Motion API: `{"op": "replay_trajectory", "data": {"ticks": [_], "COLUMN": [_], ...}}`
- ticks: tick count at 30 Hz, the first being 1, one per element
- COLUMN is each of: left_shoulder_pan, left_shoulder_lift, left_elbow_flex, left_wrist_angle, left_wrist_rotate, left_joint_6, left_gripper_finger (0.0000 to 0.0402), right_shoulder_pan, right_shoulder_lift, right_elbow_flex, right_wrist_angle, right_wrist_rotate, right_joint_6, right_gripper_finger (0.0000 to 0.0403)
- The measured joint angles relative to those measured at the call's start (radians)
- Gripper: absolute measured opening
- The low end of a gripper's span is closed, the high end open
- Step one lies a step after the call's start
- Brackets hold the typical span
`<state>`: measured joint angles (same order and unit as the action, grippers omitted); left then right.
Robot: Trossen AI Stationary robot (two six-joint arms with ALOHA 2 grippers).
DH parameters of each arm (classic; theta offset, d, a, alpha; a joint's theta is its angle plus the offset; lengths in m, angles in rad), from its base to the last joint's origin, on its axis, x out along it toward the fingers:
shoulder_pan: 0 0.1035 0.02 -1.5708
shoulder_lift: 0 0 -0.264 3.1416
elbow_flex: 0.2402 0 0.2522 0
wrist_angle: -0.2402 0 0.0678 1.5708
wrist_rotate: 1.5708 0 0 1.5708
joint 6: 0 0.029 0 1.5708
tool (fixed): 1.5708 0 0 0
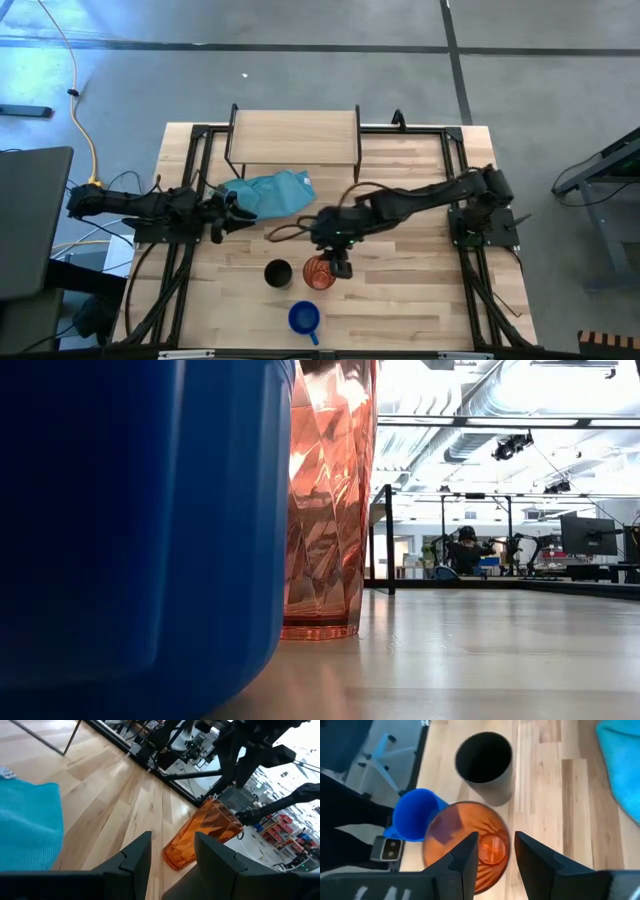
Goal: Stack small to large cups/mugs on shelf
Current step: Put the brown cup on the shelf
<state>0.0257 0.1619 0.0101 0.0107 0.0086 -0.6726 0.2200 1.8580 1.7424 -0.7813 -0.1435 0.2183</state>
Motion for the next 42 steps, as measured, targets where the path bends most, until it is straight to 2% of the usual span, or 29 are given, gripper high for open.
{"op": "replay_trajectory", "data": {"ticks": [4,8,12,25,29,34,37,42], "left_shoulder_pan": [0.0,0.0,0.0,0.0,0.0,0.0,0.0,0.0], "left_shoulder_lift": [0.01,0.013,0.013,0.013,0.013,0.013,0.013,0.013], "left_elbow_flex": [0.0,0.0,0.0,0.0,0.0,0.0,0.0,0.0], "left_wrist_angle": [0.0,0.0,0.0,0.0,0.0,0.0,0.0,0.0], "left_wrist_rotate": [0.003,0.005,0.006,0.006,0.006,0.006,0.006,0.006], "left_joint_6": [-0.005,-0.005,-0.005,0.019,0.022,0.022,0.022,0.022], "left_gripper_finger": [0.0138,0.0138,0.0138,0.0138,0.0138,0.0138,0.0138,0.0138], "right_shoulder_pan": [-0.02,-0.039,-0.049,-0.022,-0.009,-0.003,-0.003,-0.003], "right_shoulder_lift": [0.052,0.065,0.069,0.118,0.143,0.153,0.153,0.153], "right_elbow_flex": [0.062,0.068,0.056,0.056,0.056,0.056,0.056,0.056], "right_wrist_angle": [-0.065,-0.119,-0.121,-0.064,-0.068,-0.068,-0.08,-0.13], "right_wrist_rotate": [-0.029,-0.035,-0.068,-0.07,-0.063,0.009,0.04,0.03], "right_joint_6": [-0.01,-0.002,0.027,0.1,0.127,0.168,0.183,0.193], "right_gripper_finger": [0.0119,0.0119,0.0119,0.0119,0.0119,0.0117,0.0095,0.0011]}}
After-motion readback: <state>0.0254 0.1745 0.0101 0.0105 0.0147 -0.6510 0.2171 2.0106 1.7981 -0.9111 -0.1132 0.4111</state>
